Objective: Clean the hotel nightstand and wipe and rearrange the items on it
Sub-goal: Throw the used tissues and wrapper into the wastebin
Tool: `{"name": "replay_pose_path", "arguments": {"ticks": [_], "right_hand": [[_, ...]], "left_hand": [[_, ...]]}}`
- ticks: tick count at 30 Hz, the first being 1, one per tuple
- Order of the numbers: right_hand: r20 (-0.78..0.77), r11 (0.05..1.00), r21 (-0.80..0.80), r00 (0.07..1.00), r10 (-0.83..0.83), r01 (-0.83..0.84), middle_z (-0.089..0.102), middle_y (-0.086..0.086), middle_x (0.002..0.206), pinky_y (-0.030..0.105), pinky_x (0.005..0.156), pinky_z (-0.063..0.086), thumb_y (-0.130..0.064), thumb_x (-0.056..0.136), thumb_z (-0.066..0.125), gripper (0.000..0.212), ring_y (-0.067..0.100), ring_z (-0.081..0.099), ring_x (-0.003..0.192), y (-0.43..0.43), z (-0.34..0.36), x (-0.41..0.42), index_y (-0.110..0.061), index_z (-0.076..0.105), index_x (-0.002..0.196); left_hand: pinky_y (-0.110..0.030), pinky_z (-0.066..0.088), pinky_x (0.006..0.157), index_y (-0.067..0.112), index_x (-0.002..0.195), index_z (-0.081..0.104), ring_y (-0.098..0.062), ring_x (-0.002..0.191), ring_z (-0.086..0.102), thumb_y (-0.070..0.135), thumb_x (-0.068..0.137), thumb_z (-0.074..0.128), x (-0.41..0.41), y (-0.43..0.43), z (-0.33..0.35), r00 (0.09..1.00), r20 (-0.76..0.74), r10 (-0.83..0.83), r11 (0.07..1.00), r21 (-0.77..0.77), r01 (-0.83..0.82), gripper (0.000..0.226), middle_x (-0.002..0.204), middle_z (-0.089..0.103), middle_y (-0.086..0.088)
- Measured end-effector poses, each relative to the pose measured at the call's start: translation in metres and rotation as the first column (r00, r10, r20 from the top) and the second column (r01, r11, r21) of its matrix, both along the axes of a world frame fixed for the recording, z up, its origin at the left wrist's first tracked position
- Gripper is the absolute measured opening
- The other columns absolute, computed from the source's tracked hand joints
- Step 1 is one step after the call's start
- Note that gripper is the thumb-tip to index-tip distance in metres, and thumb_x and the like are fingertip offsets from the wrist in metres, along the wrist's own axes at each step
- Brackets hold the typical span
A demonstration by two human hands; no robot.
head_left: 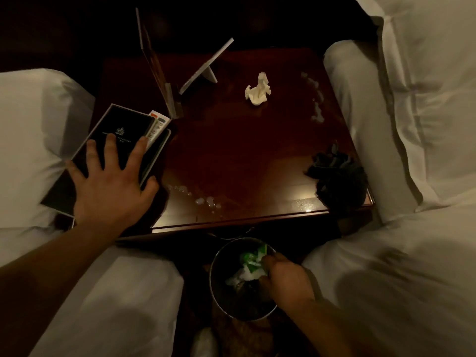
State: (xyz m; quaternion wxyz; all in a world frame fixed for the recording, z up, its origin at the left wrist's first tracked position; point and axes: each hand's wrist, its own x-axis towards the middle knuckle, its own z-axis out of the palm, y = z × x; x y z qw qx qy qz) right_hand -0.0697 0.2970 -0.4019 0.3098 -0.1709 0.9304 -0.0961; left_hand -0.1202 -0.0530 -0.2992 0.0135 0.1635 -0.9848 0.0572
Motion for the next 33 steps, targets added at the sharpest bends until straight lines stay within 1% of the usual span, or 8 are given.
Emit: {"name": "replay_pose_path", "arguments": {"ticks": [8, 11, 14, 18, 21, 24, 29, 33], "right_hand": [[-0.298, 0.948, -0.313, 0.954, -0.04, -0.058, 0.064, -0.011, 0.09, 0.026, 0.059, 0.055, -0.048, 0.086, 0.05, 0.03, 0.009, 0.064, 0.079, 0.0, 0.109, -0.017, -0.03, 0.068, 0.102], [-0.393, 0.927, -0.358, 0.918, -0.045, -0.108, 0.063, -0.012, 0.091, 0.024, 0.064, 0.053, -0.046, 0.09, 0.047, 0.03, 0.007, 0.061, 0.079, -0.012, 0.14, -0.058, -0.031, 0.066, 0.106], [-0.529, 0.909, -0.387, 0.845, -0.081, -0.155, 0.065, -0.005, 0.09, 0.028, 0.061, 0.053, -0.038, 0.09, 0.058, 0.024, 0.014, 0.064, 0.075, -0.031, 0.153, -0.107, -0.024, 0.068, 0.107], [-0.583, 0.91, -0.401, 0.796, -0.163, -0.107, 0.057, 0.006, 0.119, 0.027, 0.066, 0.049, -0.028, 0.086, 0.068, 0.033, 0.025, 0.066, 0.087, -0.059, 0.148, -0.177, -0.019, 0.065, 0.118], [-0.505, 0.953, -0.303, 0.847, -0.168, 0.009, 0.019, 0.012, 0.158, 0.039, 0.085, 0.052, -0.033, 0.087, 0.068, 0.055, 0.039, 0.049, 0.125, -0.08, 0.136, -0.225, -0.03, 0.049, 0.139], [-0.418, 0.977, -0.204, 0.896, -0.151, 0.07, -0.008, 0.01, 0.164, 0.048, 0.094, 0.047, -0.042, 0.088, 0.066, 0.066, 0.043, 0.026, 0.141, -0.093, 0.128, -0.253, -0.042, 0.034, 0.146], [-0.404, 0.99, -0.128, 0.909, -0.099, 0.051, 0.011, 0.002, 0.163, 0.048, 0.098, 0.044, -0.048, 0.09, 0.062, 0.075, 0.038, 0.028, 0.138, -0.099, 0.124, -0.27, -0.023, 0.026, 0.151], [-0.487, 0.965, -0.261, 0.865, -0.122, -0.011, 0.027, 0.002, 0.158, 0.038, 0.095, 0.044, -0.038, 0.091, 0.063, 0.063, 0.034, 0.042, 0.13, -0.089, 0.129, -0.255, -0.016, 0.038, 0.145]], "left_hand": [[-0.077, 0.016, 0.108, 0.04, 0.157, 0.012, -0.051, 0.146, 0.019, 0.065, 0.087, 0.034, 0.002, 0.002, 0.003, 1.0, 0.006, 0.008, 1.0, 0.006, -0.008, 0.078, 0.159, 0.028, -0.024], [-0.077, 0.017, 0.108, 0.04, 0.158, 0.012, -0.05, 0.146, 0.021, 0.065, 0.087, 0.033, 0.001, 0.0, 0.002, 1.0, 0.005, 0.007, 1.0, -0.005, -0.007, 0.077, 0.159, 0.029, -0.023], [-0.077, 0.018, 0.108, 0.04, 0.158, 0.012, -0.05, 0.146, 0.021, 0.065, 0.087, 0.032, 0.0, -0.001, 0.002, 1.0, 0.005, 0.019, 1.0, 0.004, -0.019, 0.078, 0.16, 0.028, -0.023], [-0.077, 0.017, 0.109, 0.039, 0.158, 0.013, -0.05, 0.146, 0.02, 0.064, 0.087, 0.033, 0.002, 0.003, 0.004, 1.0, 0.007, 0.011, 1.0, 0.01, -0.011, 0.077, 0.16, 0.029, -0.023], [-0.077, 0.017, 0.109, 0.039, 0.158, 0.012, -0.05, 0.147, 0.019, 0.065, 0.088, 0.031, 0.001, 0.002, 0.005, 1.0, 0.019, 0.008, 1.0, 0.009, -0.008, 0.077, 0.16, 0.028, -0.023], [-0.077, 0.018, 0.109, 0.039, 0.158, 0.012, -0.05, 0.147, 0.019, 0.065, 0.088, 0.03, 0.002, 0.002, 0.006, 1.0, 0.02, 0.006, 1.0, 0.011, -0.006, 0.077, 0.16, 0.028, -0.023], [-0.077, 0.017, 0.109, 0.038, 0.158, 0.014, -0.05, 0.147, 0.02, 0.065, 0.088, 0.032, 0.001, 0.003, 0.006, 1.0, 0.025, 0.004, 1.0, 0.017, -0.005, 0.077, 0.16, 0.029, -0.024], [-0.078, 0.018, 0.109, 0.038, 0.158, 0.013, -0.05, 0.146, 0.02, 0.064, 0.088, 0.032, 0.001, 0.002, 0.006, 1.0, 0.025, 0.004, 1.0, 0.016, -0.005, 0.078, 0.16, 0.029, -0.024]]}}
